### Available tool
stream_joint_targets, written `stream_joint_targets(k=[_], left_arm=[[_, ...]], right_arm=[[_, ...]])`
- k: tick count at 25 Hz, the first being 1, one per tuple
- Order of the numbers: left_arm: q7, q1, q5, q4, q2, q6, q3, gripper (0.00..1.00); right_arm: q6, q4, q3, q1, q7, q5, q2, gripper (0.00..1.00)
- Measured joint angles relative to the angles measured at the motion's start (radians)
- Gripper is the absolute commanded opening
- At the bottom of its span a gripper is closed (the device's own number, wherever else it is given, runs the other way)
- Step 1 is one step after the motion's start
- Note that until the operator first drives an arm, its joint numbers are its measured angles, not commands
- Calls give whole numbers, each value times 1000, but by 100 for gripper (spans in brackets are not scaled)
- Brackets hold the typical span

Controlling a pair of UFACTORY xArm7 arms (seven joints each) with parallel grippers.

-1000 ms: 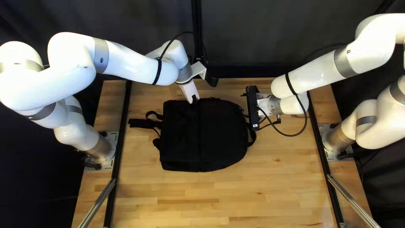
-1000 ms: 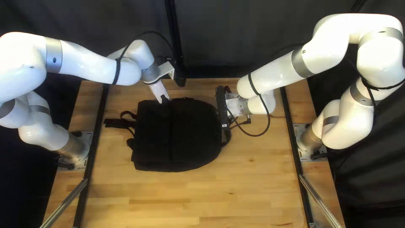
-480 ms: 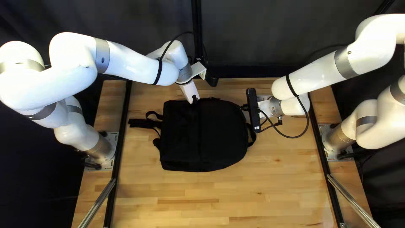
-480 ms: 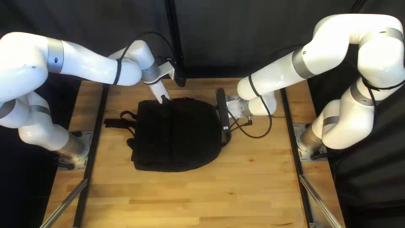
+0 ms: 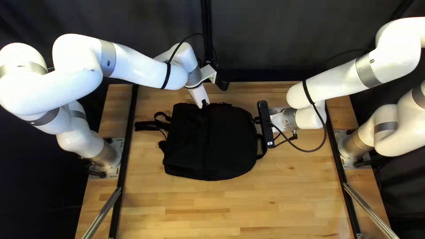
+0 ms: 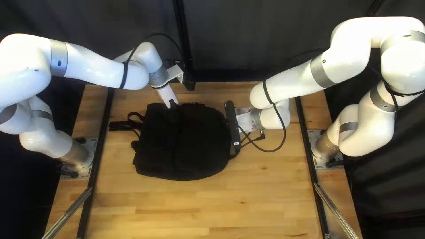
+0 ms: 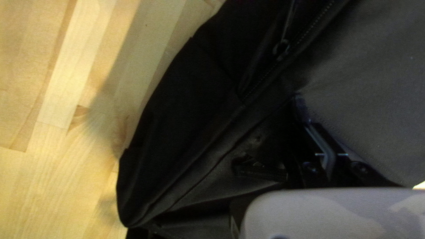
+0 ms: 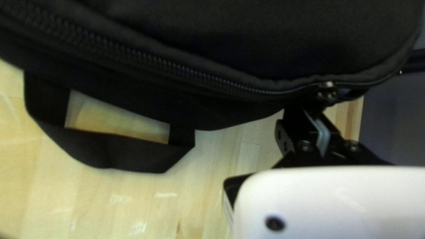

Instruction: Remove a lunch box from a kids backpack

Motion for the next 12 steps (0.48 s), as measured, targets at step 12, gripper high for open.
stream_joint_targets(k=[12], left_arm=[[-3, 1, 2, 1, 9, -8, 1, 0]], right_arm=[[24, -38, 51, 38, -106, 149, -16, 0]])
